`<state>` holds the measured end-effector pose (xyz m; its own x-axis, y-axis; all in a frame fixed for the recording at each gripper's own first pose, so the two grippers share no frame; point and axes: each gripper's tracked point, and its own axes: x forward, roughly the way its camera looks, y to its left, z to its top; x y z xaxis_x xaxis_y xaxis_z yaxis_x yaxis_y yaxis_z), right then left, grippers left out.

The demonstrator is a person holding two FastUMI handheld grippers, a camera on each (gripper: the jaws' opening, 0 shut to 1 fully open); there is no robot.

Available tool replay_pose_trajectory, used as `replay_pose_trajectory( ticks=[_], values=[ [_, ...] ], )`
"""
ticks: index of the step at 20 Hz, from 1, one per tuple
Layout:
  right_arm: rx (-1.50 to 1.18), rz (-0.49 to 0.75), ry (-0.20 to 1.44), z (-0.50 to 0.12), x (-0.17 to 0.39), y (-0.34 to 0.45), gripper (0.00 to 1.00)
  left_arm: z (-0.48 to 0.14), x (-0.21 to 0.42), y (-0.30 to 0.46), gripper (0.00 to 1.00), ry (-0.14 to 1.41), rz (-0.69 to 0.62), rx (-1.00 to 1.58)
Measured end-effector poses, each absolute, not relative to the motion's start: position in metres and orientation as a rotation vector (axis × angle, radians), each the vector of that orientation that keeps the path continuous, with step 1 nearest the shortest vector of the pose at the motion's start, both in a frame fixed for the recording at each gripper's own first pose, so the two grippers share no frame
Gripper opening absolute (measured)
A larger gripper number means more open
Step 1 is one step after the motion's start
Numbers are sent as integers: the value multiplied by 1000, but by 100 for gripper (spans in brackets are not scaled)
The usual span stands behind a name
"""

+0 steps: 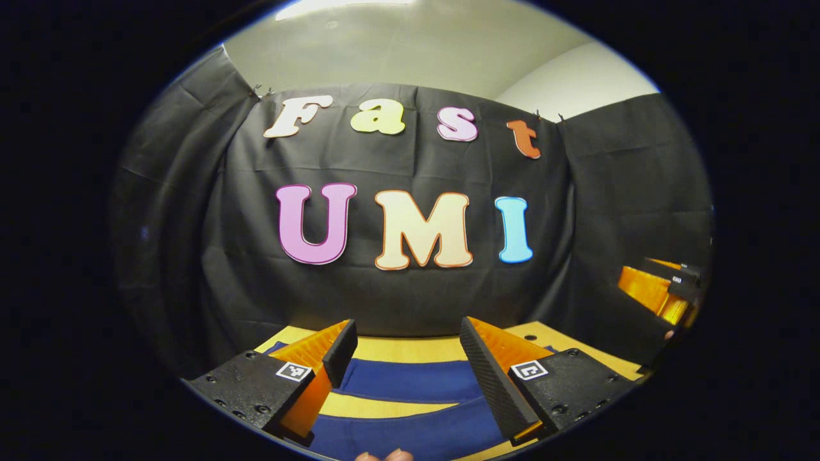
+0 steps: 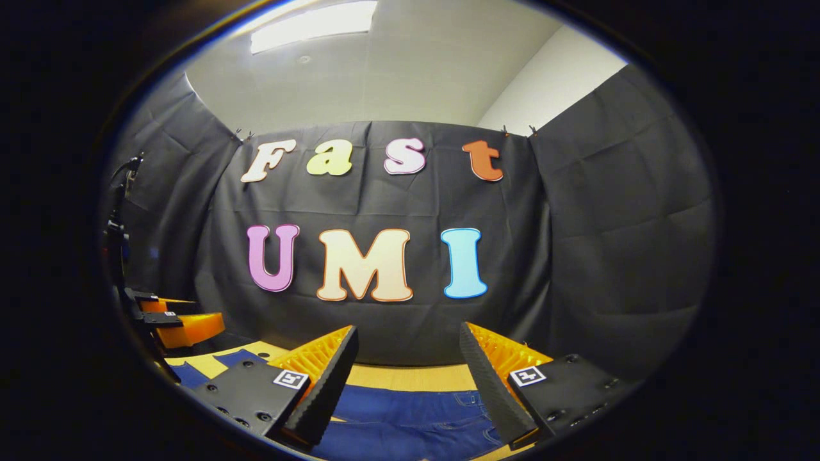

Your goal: Grasp the waist and the cuffs of the jeans and fold them to make the two legs overlap; first hold the waist and fold one-third of the jeans toward the cuffs, then hold the cuffs and fold the remaining one-third in the same direction to finish folding.

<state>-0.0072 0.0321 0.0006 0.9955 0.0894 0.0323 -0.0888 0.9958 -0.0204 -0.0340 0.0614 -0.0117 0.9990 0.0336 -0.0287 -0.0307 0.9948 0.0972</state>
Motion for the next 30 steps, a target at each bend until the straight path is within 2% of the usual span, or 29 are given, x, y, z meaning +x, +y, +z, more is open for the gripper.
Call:
replay_pose_trajectory(
  ticks=[5, 6, 14, 19, 25, 30],
  values=[
    [-9, 120, 18, -22, -1, 35, 99, -60, -62, 96, 99, 218, -51, 292],
    [-9, 123, 27, -25, 2, 34, 99, -73, -71, 105, 94, 270, -67, 341],
    [-18, 108, 78, -58, -2, 40, 98, -160, -135, 195, 95, 591, -117, 652],
    [-40, 91, 110, -81, -10, 51, 98, -222, -162, 241, 95, 768, -196, 842],
    [-65, 72, 143, -100, -20, 60, 98, -270, -212, 306, 95, 934, -208, 975],
    [-80, 58, 173, -112, -24, 64, 99, -297, -219, 339, 95, 1010, -234, 1061]
  ],
)
